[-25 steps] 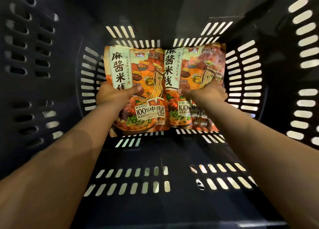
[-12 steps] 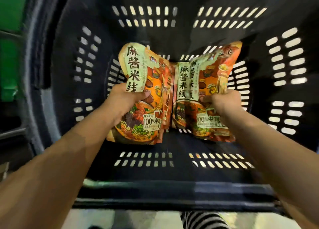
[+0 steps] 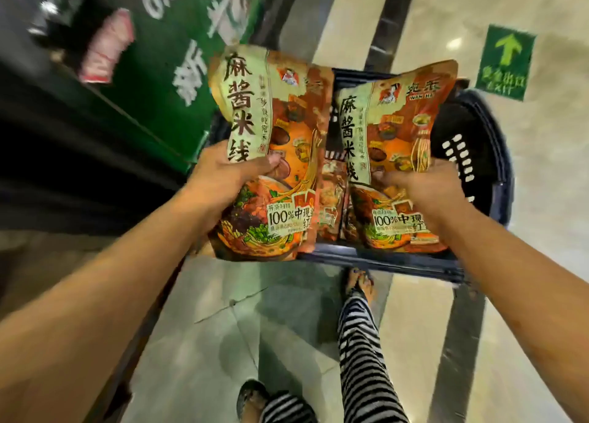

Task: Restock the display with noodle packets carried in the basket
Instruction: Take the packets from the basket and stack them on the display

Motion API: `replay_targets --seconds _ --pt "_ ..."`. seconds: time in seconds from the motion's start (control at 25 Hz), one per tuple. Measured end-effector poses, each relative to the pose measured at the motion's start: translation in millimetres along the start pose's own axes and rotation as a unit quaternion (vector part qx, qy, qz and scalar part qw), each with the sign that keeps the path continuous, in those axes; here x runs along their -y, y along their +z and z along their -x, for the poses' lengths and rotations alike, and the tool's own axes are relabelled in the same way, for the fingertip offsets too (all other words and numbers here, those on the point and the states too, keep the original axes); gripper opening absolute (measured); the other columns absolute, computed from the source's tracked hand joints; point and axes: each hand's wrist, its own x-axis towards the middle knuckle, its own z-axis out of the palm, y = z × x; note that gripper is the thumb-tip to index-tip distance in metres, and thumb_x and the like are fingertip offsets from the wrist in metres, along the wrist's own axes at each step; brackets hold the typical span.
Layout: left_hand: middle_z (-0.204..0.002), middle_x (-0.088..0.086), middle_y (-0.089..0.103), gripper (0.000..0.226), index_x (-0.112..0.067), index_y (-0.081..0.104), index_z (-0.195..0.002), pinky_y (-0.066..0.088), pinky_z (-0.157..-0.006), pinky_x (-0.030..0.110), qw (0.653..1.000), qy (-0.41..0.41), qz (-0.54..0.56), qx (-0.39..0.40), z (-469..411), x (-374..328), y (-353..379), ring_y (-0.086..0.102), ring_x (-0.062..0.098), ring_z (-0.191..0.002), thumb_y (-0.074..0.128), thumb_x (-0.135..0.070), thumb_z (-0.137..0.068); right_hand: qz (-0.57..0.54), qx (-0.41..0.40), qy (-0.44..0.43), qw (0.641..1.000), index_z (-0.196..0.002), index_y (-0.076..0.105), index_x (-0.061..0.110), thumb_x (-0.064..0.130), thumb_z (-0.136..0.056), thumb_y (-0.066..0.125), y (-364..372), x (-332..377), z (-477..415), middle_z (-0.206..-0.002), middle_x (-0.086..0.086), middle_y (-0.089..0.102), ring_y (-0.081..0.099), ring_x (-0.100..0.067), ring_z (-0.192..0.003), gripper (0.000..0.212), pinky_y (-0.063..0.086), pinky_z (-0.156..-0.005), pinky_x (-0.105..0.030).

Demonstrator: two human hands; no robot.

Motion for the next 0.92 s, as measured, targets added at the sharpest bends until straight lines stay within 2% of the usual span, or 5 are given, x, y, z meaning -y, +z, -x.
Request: replay_targets --seconds 0.12,0.48,0.6,0.72,0.92 --pt "-0.100 0.006 0.076 0.022 -0.017 0.071 -0.101 0.059 -0.084 0.034 0.999 0.033 0.027 -0.013 77 -43 -51 0.073 0.023 -0.092 0.076 -0.013 -0.080 0.006 0.022 -0.044 0.999 -0.096 0.073 0.012 0.010 -0.065 0.088 19 58 66 -0.092 -0.002 0.077 0.074 -0.022 -0.086 0.035 0.056 -0.090 -0.045" --pt "-0.090 0.000 0.077 0.025 -0.012 0.072 -0.097 0.058 -0.080 0.026 0.986 0.080 0.082 -0.125 286 -104 -178 0.071 0.013 -0.081 0.078 -0.006 -0.073 0.064 0.165 -0.136 0.975 -0.083 0.072 0.019 0.014 -0.064 0.089 70 192 240 -0.092 -0.006 0.075 0.073 -0.023 -0.082 0.026 0.059 -0.082 -0.042" --pt "-0.092 0.003 0.077 0.039 -0.014 0.076 -0.091 0.058 -0.071 0.025 0.968 0.088 0.130 -0.198 345 -116 -205 0.072 0.015 -0.080 0.088 -0.016 -0.054 0.038 0.233 -0.147 0.961 -0.086 0.071 0.016 0.010 -0.064 0.086 87 227 280 -0.087 -0.003 0.076 0.074 -0.018 -0.071 0.027 0.058 -0.064 -0.028" --pt "-0.096 0.006 0.077 0.032 -0.015 0.076 -0.094 0.057 -0.074 0.026 0.937 0.102 0.180 -0.280 405 -120 -216 0.073 0.019 -0.085 0.083 -0.017 -0.063 0.014 0.290 -0.159 0.944 -0.095 0.073 0.010 0.004 -0.068 0.082 91 255 318 -0.082 -0.002 0.076 0.073 -0.014 -0.063 0.029 0.055 -0.052 -0.021" --pt "-0.101 0.006 0.076 0.033 -0.009 0.070 -0.110 0.056 -0.087 0.035 0.875 0.086 0.228 -0.419 478 -121 -209 0.073 0.025 -0.095 0.076 -0.014 -0.078 0.009 0.369 -0.130 0.920 -0.088 0.074 0.007 0.011 -0.057 0.084 103 279 368 -0.084 -0.010 0.077 0.074 -0.026 -0.074 0.033 0.061 -0.069 -0.040"
